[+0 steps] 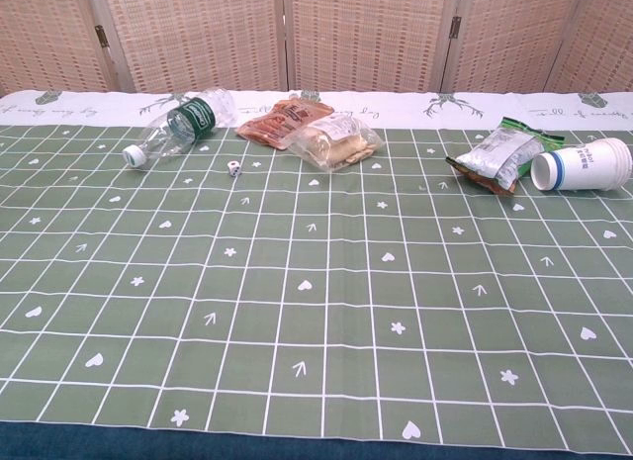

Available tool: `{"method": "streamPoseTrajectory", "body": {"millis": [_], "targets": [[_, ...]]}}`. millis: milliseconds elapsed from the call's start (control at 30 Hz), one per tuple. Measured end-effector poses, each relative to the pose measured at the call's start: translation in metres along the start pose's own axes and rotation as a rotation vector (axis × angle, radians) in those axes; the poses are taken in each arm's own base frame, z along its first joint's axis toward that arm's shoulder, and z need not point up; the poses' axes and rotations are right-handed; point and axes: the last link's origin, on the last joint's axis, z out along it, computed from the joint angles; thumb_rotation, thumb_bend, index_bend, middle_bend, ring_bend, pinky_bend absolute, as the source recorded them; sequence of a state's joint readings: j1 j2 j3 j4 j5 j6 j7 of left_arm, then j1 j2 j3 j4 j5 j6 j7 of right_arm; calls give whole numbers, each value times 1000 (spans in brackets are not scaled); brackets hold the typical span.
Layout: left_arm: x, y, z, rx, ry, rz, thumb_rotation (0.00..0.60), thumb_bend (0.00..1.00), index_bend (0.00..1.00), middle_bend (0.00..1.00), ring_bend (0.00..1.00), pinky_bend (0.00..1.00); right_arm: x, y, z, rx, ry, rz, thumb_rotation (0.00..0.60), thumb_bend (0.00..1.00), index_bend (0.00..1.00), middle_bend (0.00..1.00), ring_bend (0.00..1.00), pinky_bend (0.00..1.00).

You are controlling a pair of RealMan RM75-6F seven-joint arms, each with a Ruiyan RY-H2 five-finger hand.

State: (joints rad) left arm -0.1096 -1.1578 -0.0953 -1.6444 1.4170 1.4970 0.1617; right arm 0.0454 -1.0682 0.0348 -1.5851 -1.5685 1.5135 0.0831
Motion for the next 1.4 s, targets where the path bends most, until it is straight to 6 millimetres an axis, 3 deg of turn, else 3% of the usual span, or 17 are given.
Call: {"method": "streamPoseTrajectory", "body": {"millis": [200,600,800,1167,1267,1400], "targets": [[-2,0,0,-9,-7,72,600,37,182,393,319,333,-1,1,1,-4,-5,0,600,249,226,326,304,267],[-1,7,2,-35,-28,60,600,37,181,389,318,327,-1,2,2,-8,-5,-2,600,248,226,326,304,267],[1,17,14,-82,-27,40,600,38,186,389,318,327,1,2,4,-7,0,-7,600,248,226,326,304,267],[12,65,63,-294,-18,-13,600,58,219,403,345,336,3,1,1,-5,2,-9,600,249,226,326,304,267],[15,83,77,-354,-12,-21,600,129,241,515,433,419,3,1,1,-7,-1,-10,600,249,226,326,304,267],[12,107,97,-419,-29,-39,600,135,281,598,488,486,4,-1,1,1,1,-13,600,249,226,326,304,267]]}}
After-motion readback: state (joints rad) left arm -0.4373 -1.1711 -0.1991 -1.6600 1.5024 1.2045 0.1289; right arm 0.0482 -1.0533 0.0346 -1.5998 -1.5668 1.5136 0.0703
